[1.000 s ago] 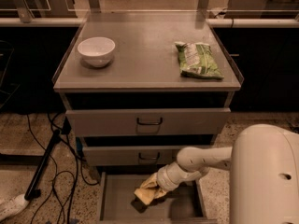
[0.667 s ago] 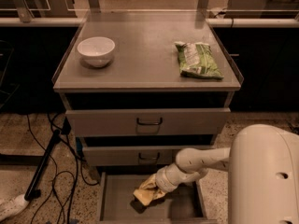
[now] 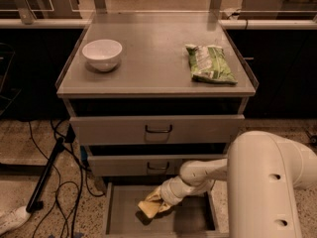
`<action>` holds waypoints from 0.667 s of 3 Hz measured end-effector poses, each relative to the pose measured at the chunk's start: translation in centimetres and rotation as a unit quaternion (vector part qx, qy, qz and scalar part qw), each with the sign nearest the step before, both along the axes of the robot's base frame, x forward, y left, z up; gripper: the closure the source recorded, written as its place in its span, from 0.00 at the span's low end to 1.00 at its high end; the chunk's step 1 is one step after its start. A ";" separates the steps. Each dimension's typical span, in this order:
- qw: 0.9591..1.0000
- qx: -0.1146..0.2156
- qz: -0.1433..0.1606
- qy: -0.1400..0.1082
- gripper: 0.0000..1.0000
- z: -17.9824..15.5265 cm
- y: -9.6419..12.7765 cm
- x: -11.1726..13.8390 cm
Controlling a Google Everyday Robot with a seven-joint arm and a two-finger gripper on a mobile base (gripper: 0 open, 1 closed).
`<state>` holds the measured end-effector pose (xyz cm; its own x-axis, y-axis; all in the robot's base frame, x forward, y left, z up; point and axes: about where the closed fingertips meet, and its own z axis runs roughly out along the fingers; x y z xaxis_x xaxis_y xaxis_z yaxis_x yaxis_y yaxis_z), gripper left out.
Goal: Place sponge into bottom drawer
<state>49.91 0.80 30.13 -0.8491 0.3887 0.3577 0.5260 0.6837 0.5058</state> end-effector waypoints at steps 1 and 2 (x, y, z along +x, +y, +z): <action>0.999 -0.006 -0.032 0.031 1.00 -3.5 -0.6 -0.2; 0.995 -0.020 -0.074 0.057 1.00 -7.3 -2.4 0.0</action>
Offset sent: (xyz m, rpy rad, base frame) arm 0.0070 -0.0521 -0.1185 -0.0770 0.1706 -0.2598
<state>49.96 -1.62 22.78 -0.7367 0.5221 0.4298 0.6745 0.6128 0.4117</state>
